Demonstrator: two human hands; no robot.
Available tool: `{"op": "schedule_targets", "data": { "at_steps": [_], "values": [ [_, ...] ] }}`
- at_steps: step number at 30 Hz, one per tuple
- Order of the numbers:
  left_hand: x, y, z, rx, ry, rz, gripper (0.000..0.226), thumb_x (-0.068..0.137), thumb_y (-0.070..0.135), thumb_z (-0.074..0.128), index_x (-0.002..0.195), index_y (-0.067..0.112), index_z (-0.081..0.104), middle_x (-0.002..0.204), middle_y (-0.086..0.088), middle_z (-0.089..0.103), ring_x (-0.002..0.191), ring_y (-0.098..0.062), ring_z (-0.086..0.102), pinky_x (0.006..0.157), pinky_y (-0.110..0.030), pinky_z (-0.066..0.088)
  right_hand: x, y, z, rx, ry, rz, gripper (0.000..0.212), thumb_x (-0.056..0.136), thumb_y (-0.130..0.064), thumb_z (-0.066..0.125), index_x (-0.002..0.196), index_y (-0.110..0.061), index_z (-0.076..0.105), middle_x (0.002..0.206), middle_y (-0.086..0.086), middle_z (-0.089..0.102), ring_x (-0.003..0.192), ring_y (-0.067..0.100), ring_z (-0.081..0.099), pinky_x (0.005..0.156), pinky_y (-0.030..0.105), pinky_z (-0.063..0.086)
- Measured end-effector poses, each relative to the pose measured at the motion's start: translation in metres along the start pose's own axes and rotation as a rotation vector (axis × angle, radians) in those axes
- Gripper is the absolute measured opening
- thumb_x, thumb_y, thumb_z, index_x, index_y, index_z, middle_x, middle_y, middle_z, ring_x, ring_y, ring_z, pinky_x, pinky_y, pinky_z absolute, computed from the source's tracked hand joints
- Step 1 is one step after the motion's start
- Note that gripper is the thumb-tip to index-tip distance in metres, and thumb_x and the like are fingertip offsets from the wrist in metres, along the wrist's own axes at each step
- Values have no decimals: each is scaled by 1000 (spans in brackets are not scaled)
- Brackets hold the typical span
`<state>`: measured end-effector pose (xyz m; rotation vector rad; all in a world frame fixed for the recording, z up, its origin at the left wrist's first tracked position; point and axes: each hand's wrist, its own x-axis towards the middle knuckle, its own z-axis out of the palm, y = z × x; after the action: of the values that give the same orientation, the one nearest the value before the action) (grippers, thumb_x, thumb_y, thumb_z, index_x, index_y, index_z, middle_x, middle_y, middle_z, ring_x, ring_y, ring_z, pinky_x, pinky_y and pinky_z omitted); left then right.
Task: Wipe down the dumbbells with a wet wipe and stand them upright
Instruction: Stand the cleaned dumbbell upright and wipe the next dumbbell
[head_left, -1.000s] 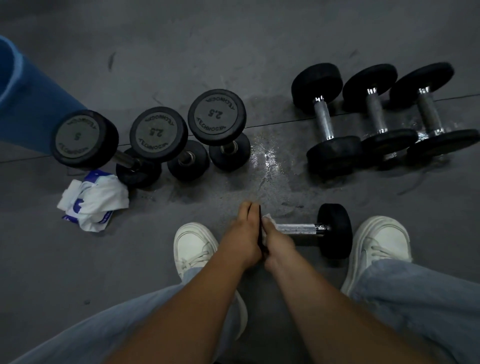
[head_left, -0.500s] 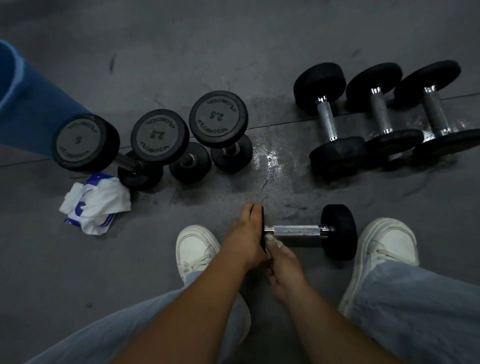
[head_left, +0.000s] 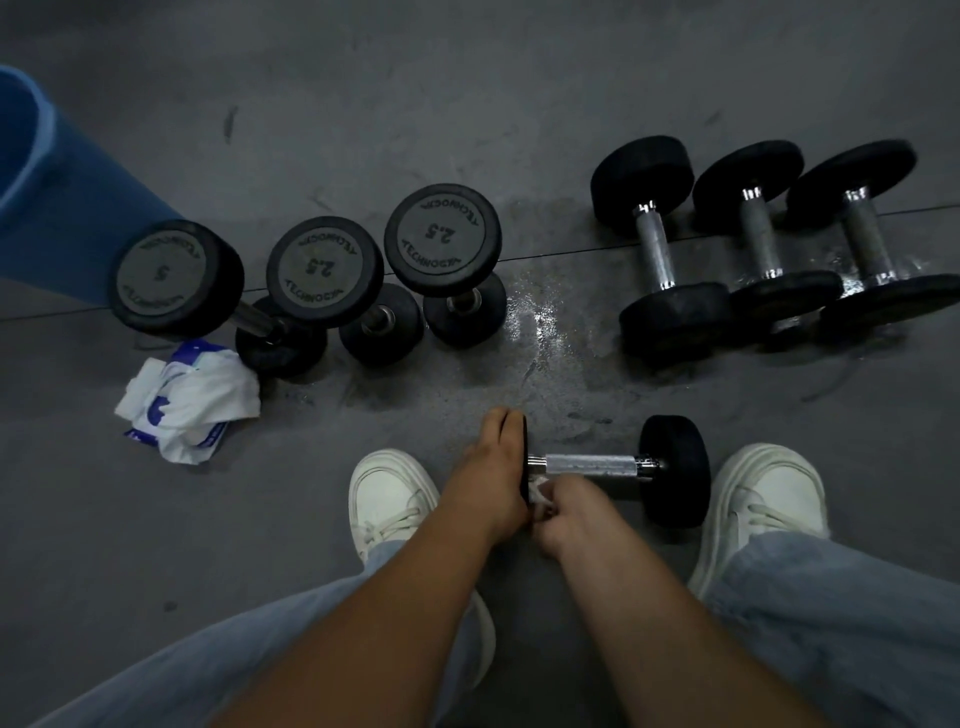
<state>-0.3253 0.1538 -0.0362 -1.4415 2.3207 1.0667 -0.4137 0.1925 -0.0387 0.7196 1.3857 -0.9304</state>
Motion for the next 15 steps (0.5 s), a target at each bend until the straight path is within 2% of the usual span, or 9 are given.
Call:
{"op": "schedule_targets", "data": {
  "at_steps": [1,2,5,8,9,12,15],
  "values": [
    [-1,0,1,-2,4,-2,98,76,32,76,152,17,16,157,-2,8,123,-36,50,103,-42,44,-1,-2,1,-12,20,19,32,96,7,31,72,-1,51,60,14,53,47,22,53,34,20,42],
    [-1,0,1,-8,4,-3,97,76,32,76,152,17,16,157,-1,8,122,-36,50,103,-42,44,0,-4,1,-4,34,29,30,96,6,31,73,-2,50,65,14,51,50,22,52,31,18,39],
    [2,1,-4,-10,-23,-5,97,75,31,77,150,16,17,155,0,8,120,-37,52,102,-44,45,-3,3,-2,34,27,17,24,95,4,37,85,-4,58,73,12,59,61,22,54,52,27,49],
    [3,3,-10,-15,-72,-16,102,74,32,79,151,14,15,156,-3,6,121,-38,50,103,-44,44,-6,10,-5,18,0,16,26,95,2,40,78,-8,58,48,6,61,48,19,58,43,21,46],
    [3,4,-12,-18,-84,-8,102,74,32,79,152,13,14,156,-3,7,122,-38,50,103,-44,44,-11,10,-6,4,-11,20,26,94,1,42,77,-11,58,47,3,60,48,16,57,43,19,42],
    [8,5,-19,-26,-116,-1,105,70,28,83,150,11,16,155,-7,10,122,-37,51,103,-42,45,-16,11,-10,-10,-53,-16,23,87,1,40,76,-14,54,63,2,53,55,13,43,51,22,29],
    [15,6,-26,-23,-157,-16,112,67,27,87,151,11,15,155,-8,11,124,-34,50,103,-35,44,-13,13,-18,-52,-81,-85,30,87,9,37,80,-13,57,67,3,53,57,11,40,50,20,25]
  ]
}}
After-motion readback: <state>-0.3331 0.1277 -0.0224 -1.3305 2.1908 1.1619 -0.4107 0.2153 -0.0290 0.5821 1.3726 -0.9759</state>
